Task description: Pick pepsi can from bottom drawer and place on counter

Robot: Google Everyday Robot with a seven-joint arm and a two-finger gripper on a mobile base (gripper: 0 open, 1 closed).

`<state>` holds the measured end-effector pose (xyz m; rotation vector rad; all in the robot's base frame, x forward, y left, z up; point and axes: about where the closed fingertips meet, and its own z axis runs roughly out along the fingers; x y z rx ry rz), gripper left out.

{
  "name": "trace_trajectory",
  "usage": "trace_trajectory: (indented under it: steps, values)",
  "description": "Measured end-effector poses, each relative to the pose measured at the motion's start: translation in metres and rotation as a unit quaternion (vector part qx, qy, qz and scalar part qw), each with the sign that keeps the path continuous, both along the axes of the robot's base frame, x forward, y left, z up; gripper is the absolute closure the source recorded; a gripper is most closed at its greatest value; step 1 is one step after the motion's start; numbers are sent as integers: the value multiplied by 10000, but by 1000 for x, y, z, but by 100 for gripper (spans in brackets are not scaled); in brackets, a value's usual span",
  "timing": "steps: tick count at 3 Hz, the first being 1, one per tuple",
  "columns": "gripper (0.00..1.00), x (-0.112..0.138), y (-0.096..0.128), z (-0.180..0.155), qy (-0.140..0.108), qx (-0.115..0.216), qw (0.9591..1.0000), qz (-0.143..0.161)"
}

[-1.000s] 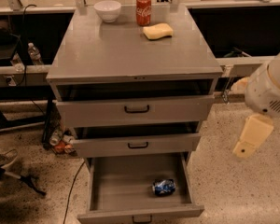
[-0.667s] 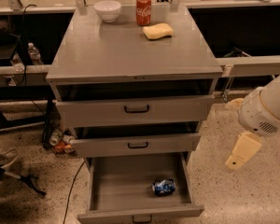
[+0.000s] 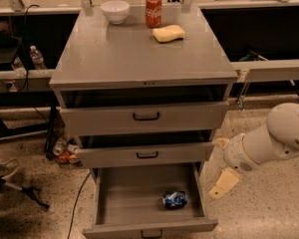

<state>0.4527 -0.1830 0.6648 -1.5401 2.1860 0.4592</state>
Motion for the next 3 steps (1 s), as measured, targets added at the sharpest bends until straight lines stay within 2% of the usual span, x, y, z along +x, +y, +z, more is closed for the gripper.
trace_trajectory:
  steps: [1, 2, 3]
  values:
    - [0, 0, 0, 0, 0, 0, 10000, 0]
    - [0, 1, 4, -24, 56, 28, 9999, 89]
    - [0, 7, 11, -95, 208, 116, 9992, 334]
